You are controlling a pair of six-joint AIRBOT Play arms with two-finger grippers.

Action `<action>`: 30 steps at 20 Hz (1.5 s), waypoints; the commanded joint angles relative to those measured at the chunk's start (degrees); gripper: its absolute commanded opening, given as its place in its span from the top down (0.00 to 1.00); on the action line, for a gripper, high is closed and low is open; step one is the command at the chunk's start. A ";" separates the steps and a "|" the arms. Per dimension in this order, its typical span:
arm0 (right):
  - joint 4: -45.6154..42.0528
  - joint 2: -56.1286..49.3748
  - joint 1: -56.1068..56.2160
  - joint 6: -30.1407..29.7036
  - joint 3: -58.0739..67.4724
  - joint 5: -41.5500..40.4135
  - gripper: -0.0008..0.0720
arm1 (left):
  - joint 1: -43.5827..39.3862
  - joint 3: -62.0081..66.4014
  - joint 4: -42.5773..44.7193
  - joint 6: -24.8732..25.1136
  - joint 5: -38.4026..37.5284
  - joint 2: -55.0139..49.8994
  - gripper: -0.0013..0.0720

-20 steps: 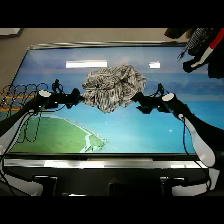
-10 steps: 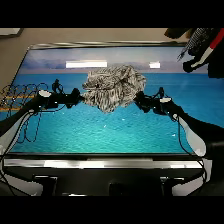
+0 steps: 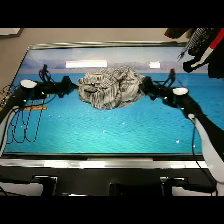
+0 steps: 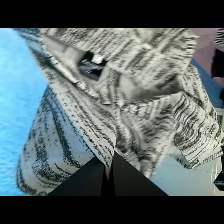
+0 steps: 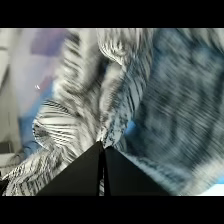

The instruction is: Fold the clothes and pants, and hang the long-sleeved shirts on hangers.

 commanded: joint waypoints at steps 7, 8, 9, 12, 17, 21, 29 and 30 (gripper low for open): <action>-34.38 37.20 -12.35 14.84 18.23 18.95 0.95 | 0.85 25.35 7.96 -0.81 -9.25 26.60 0.95; -38.73 40.94 -12.35 16.59 20.48 19.02 0.95 | 0.85 25.46 11.19 -3.08 -8.31 30.84 0.95; -43.12 44.72 -12.35 18.47 22.51 18.67 0.95 | 0.85 25.46 16.00 -6.43 -7.69 34.95 0.95; -60.41 53.62 -12.35 26.67 26.67 18.56 0.95 | 0.85 25.46 34.97 -19.12 -7.34 45.48 0.95; -69.83 56.00 -12.35 37.05 27.02 20.28 0.95 | 0.85 25.40 53.92 -28.06 -8.13 52.54 0.95; -57.88 45.88 -12.33 37.24 27.02 24.04 0.95 | 0.83 19.41 53.46 -28.04 -8.72 48.48 0.95; -30.25 15.69 -12.22 28.57 27.02 25.07 0.95 | 0.76 10.88 46.29 -27.82 9.62 22.60 0.95; -30.34 12.63 -12.22 28.35 26.99 25.33 0.95 | 0.76 10.88 44.61 -27.87 9.79 18.84 0.95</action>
